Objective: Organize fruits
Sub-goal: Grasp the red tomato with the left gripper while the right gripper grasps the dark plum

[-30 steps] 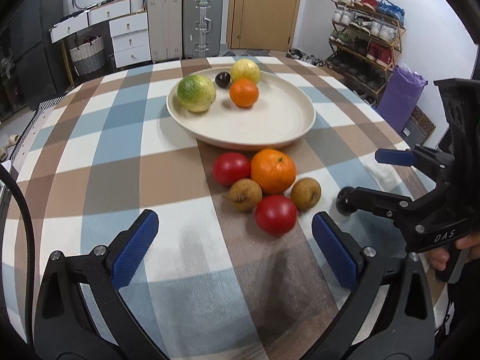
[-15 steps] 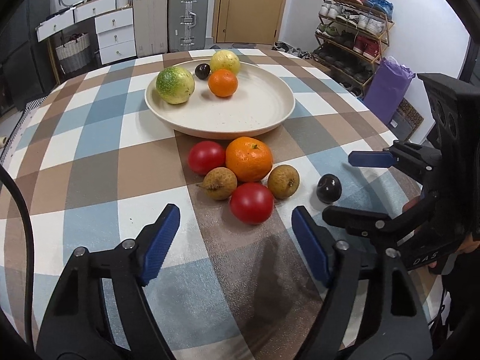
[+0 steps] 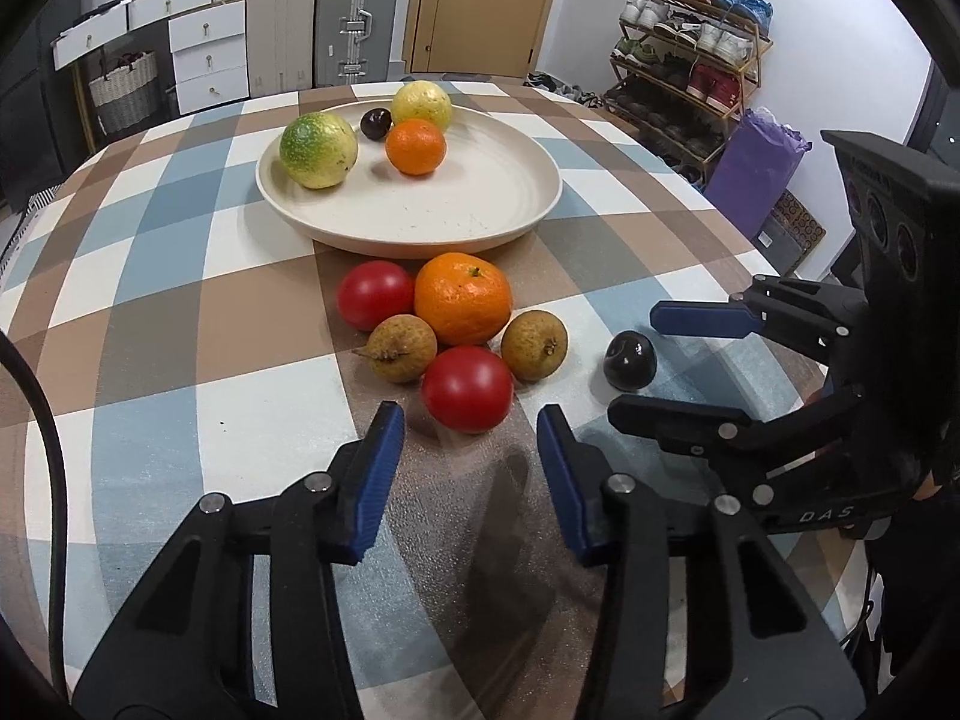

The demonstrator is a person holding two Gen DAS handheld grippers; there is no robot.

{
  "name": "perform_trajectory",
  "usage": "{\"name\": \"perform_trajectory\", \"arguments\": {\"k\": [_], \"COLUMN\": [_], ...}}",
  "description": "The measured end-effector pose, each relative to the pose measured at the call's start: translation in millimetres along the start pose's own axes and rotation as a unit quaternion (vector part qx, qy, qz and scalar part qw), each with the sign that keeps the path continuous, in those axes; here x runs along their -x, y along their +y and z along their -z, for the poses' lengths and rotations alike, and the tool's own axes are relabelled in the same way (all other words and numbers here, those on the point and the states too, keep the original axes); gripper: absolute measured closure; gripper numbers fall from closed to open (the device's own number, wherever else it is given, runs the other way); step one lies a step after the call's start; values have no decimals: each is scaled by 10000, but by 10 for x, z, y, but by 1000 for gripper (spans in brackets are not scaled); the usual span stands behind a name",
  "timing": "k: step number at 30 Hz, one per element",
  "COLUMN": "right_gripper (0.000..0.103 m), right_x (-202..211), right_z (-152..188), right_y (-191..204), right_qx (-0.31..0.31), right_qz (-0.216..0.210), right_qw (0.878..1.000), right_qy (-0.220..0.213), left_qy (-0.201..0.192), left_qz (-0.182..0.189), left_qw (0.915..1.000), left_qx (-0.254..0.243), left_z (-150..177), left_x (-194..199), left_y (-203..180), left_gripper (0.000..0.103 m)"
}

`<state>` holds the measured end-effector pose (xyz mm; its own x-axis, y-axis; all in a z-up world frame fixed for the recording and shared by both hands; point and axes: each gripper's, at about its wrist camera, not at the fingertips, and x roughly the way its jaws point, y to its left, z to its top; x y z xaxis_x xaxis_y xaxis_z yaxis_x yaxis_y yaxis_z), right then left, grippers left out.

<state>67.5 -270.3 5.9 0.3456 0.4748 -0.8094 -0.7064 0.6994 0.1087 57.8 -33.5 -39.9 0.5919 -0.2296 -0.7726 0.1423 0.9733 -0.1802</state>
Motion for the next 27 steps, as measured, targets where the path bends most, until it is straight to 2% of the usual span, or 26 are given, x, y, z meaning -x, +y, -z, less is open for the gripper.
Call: {"name": "perform_trajectory", "arguments": {"k": [8,14,15,18,22,24,27], "right_gripper": [45,49,49,56,61,71,76], "right_x": [-26,-25,-24,-16,-18,-17,-7], "right_z": [1,-2,0,3,1,-3,-4], "right_y": [36,28,28,10,-26,-32,-44], "right_qx": [88,99,102,69,13,29,-12], "right_qz": [-159,-224,-226,-273,-323,-305,-390], "right_qw": [9998,9997,9997,9996,9995,9995,9992], "right_qy": [-8,3,-1,-27,-39,-37,-59], "left_qy": [61,54,49,45,18,2,-60], "left_qz": [-49,-109,-124,-144,-74,-47,-2], "left_qw": [10000,9999,9999,9999,10000,10000,10000], "left_qx": [56,64,53,13,58,58,57], "left_z": [-49,-91,-94,-95,-94,-80,-71], "left_x": [-82,-126,-132,-143,-137,-121,-82], "left_y": [-8,-21,-28,-49,-28,-25,-27], "left_gripper": [61,61,64,74,74,74,74]}}
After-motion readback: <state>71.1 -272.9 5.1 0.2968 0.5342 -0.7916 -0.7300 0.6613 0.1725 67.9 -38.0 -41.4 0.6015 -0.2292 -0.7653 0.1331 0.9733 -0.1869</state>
